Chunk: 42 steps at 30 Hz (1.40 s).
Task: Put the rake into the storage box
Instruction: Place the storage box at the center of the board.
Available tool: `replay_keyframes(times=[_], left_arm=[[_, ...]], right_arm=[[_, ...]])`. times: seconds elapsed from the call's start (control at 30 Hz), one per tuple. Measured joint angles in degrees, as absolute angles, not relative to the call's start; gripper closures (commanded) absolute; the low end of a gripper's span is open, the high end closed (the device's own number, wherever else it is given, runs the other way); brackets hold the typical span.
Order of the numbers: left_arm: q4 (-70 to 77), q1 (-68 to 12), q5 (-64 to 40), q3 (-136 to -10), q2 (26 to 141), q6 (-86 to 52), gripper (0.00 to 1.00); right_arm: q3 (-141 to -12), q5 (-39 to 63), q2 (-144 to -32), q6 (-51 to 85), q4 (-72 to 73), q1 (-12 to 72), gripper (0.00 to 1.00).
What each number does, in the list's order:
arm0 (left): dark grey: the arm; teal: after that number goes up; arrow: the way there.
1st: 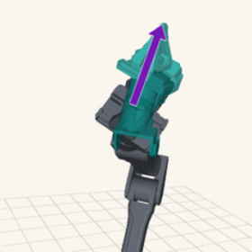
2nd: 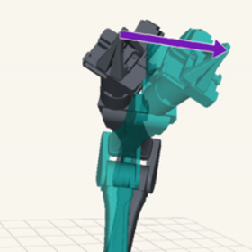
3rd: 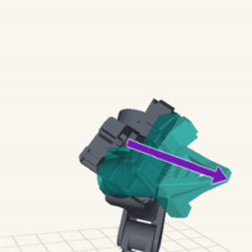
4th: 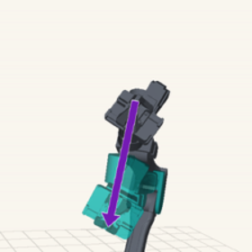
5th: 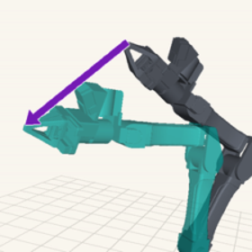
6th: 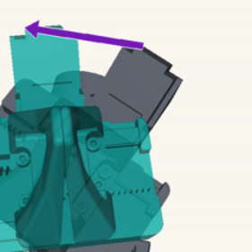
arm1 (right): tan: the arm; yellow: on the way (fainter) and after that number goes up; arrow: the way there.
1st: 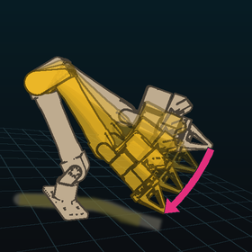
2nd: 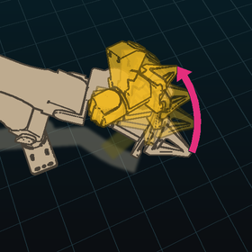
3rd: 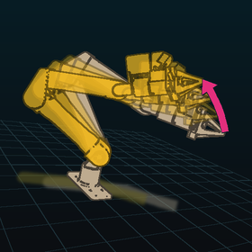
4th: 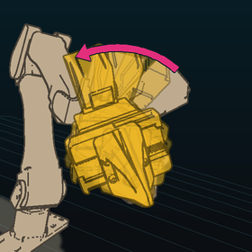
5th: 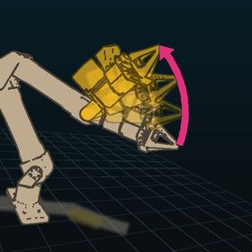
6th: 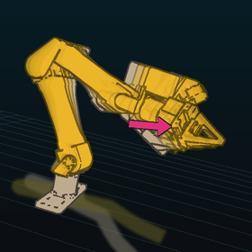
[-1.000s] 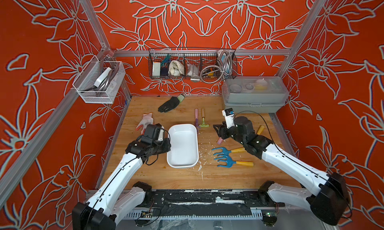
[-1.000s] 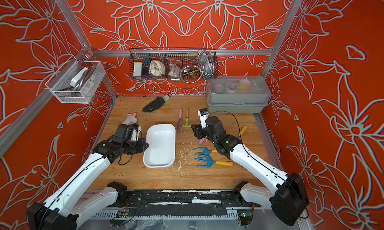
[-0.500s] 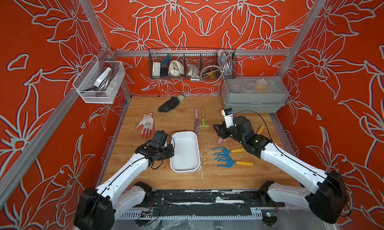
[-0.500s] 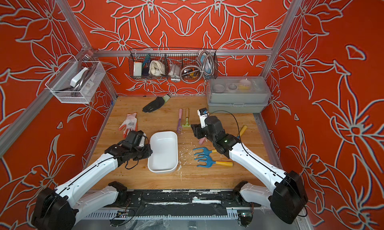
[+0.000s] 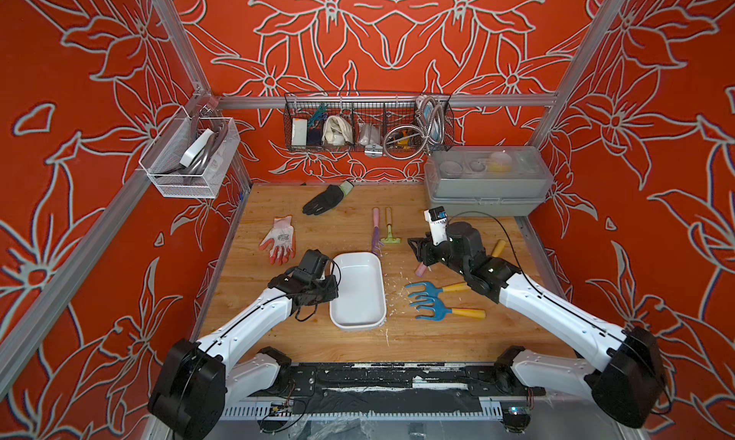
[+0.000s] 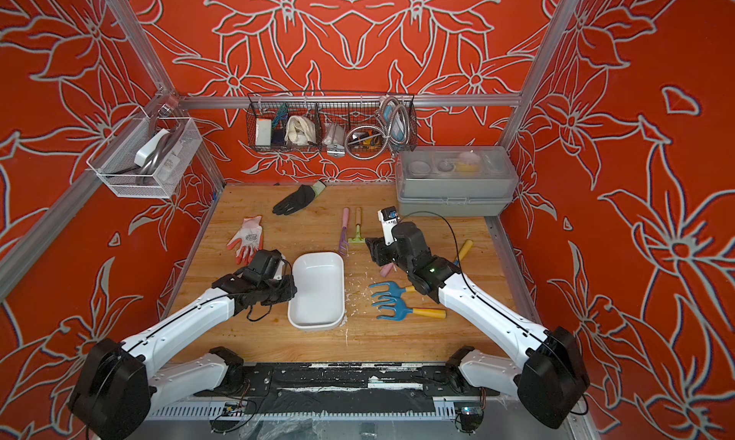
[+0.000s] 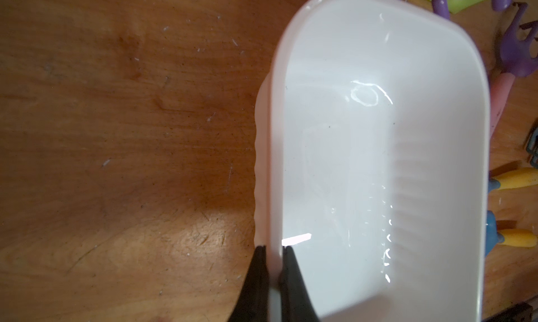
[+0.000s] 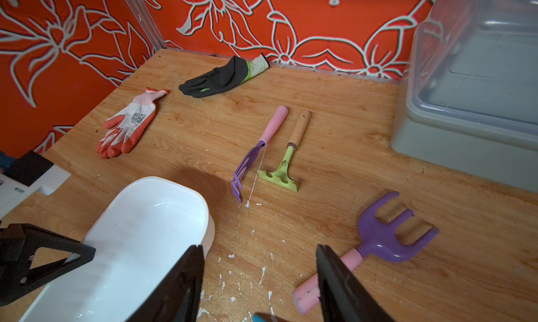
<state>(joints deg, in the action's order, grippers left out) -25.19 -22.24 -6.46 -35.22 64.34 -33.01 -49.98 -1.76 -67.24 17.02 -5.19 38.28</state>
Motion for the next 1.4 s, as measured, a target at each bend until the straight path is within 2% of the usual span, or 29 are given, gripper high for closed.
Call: replay_keyframes(times=[0.07,0.1,0.13,0.23,0.53,0.83,1.23,1.4], left_arm=[[-24.8,-22.3,-6.5,-35.2,64.9,-32.7,0.57],[-24.5,-22.4,-6.4,-35.2,65.0,-32.8,0.36],[-24.5,-22.5,-6.2,-35.3,65.1,-33.1,0.28],[-25.3,-22.5,-4.9,-35.8,64.9,-33.4,0.26],[-33.7,-22.6,1.1,-44.8,56.2,-31.1,0.26],[-34.5,-22.6,4.0,-57.1,53.6,-22.6,0.0],[-23.8,-20.3,7.9,-57.4,58.3,-14.5,0.0],[-21.9,-14.6,0.9,-57.6,63.3,-15.7,0.11]], right_arm=[[-50.0,-2.0,-67.2,17.0,-5.2,38.3,0.37],[-50.0,-2.1,-67.2,17.0,-5.2,38.3,0.35],[-50.0,-2.2,-67.2,17.0,-5.2,38.3,0.32],[-50.0,-2.6,-67.2,16.8,-5.2,38.3,0.29],[-50.0,-3.0,-67.2,16.7,-5.6,38.3,0.28],[-50.3,-3.3,-68.0,16.7,-6.0,38.3,0.28],[-52.6,-8.2,-71.4,15.4,-9.4,38.2,0.28],[-52.9,-9.8,-73.6,15.0,-11.5,37.3,0.29]])
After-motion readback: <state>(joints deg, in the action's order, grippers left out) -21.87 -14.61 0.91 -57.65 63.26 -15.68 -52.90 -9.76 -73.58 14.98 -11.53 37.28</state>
